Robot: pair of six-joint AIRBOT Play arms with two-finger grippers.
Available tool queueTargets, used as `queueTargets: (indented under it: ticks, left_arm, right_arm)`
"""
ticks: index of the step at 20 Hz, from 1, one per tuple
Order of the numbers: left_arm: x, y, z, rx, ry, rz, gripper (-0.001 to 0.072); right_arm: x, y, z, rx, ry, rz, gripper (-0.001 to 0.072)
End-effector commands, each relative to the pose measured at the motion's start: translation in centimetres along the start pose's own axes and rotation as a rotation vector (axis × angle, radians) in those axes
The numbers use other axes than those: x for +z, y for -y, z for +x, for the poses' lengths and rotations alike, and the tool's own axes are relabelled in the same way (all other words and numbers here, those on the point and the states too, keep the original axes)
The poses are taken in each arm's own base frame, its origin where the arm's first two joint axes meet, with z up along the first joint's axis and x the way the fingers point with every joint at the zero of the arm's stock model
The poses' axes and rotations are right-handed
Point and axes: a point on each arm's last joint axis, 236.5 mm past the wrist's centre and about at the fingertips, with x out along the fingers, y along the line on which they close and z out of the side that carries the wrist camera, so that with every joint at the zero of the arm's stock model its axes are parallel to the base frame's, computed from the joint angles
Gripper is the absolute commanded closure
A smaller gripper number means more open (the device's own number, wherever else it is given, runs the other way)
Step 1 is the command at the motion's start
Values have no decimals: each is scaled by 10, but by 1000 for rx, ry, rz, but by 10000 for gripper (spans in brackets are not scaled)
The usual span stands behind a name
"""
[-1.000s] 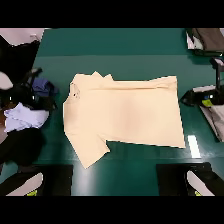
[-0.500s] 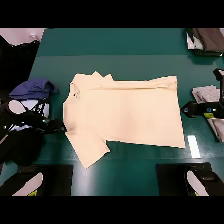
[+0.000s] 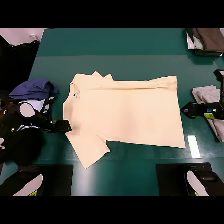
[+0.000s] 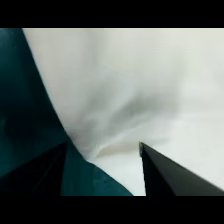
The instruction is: Fold the shirts.
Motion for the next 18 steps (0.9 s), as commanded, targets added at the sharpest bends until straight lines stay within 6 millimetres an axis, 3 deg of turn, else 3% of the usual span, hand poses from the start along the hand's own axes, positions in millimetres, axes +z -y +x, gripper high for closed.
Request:
queueTargets:
  ticks: [1, 5, 10, 14, 18]
  left_arm:
    - [-2, -5, 1, 34, -6, 5, 169]
    - [6, 8, 2, -24, 28, -33, 169]
    - [5, 6, 2, -14, 24, -29, 170]
    - [-8, -2, 2, 20, -34, -15, 170]
    - [-4, 0, 2, 13, -17, -19, 170]
  right_arm:
    - [-2, 0, 0, 0, -6, 2, 153]
    - [-1, 0, 0, 0, -5, 2, 153]
    - [-2, 0, 0, 0, -6, 2, 153]
    - [-2, 0, 0, 0, -8, 2, 153]
    - [-2, 0, 0, 0, -7, 2, 153]
